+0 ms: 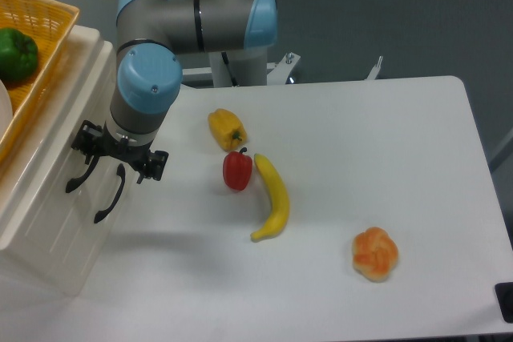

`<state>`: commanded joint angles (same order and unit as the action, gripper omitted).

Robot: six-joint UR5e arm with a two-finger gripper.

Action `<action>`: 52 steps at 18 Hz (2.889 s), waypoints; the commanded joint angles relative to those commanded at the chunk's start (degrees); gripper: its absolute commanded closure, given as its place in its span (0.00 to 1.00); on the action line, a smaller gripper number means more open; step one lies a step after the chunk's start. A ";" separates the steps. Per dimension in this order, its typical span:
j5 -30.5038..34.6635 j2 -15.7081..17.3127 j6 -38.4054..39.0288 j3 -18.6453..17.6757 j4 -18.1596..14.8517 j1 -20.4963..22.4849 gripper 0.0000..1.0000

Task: Slide open the top white drawer

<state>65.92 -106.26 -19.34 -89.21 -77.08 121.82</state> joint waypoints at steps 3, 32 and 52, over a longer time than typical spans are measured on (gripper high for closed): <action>0.09 0.00 0.00 -0.09 0.00 -0.09 0.00; 0.53 -0.18 -0.88 0.18 0.35 3.78 0.00; 0.62 -0.44 -1.23 0.62 0.26 7.47 0.00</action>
<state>66.53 -106.70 -20.57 -88.59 -76.82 129.29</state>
